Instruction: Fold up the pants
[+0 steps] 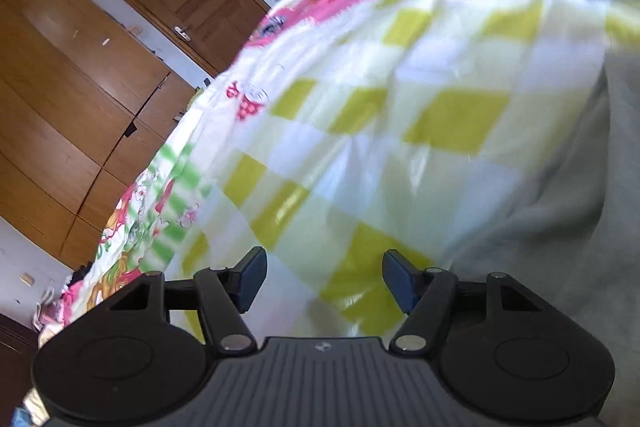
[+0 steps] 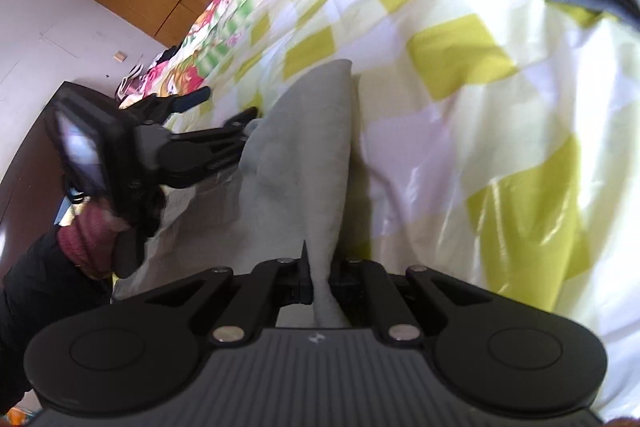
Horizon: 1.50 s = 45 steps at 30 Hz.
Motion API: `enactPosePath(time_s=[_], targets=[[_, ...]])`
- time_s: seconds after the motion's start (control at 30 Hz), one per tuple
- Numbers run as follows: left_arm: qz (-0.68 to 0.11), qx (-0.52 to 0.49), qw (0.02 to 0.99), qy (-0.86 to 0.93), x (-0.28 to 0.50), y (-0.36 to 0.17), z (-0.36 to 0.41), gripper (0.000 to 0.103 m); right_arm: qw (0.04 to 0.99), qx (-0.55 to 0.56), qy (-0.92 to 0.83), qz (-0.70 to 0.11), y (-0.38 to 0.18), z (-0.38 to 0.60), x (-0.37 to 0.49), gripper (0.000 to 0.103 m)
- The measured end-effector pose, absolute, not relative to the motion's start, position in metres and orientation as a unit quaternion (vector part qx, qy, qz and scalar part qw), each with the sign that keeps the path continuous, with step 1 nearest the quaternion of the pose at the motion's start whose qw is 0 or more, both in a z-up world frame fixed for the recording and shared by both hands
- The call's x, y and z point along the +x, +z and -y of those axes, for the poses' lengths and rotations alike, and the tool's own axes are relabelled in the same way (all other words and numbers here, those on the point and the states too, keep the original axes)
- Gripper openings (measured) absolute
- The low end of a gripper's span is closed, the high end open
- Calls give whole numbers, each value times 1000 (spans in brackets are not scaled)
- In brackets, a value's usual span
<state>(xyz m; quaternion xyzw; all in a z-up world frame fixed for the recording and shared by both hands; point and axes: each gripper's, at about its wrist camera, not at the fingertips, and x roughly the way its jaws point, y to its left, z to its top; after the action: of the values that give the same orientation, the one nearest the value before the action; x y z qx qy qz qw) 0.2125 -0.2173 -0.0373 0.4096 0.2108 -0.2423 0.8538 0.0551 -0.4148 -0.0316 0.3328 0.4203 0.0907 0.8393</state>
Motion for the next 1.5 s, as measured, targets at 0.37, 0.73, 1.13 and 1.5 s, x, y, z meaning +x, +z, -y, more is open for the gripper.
enactPosePath(time_s=[0.37,0.73,1.13,1.5], targets=[[-189,470,741,-441,119,13,173,79,844,330,81,-414,-25,420,47,4],[-218,543,676,-448,138,-26,194,79,840,309,87,-438,-19,410,44,17],[-260,421,784,-374,128,-21,156,77,839,300,80,-447,-17,404,49,7],[-269,344,834,-336,111,-46,125,73,882,215,113,-403,62,340,65,6]])
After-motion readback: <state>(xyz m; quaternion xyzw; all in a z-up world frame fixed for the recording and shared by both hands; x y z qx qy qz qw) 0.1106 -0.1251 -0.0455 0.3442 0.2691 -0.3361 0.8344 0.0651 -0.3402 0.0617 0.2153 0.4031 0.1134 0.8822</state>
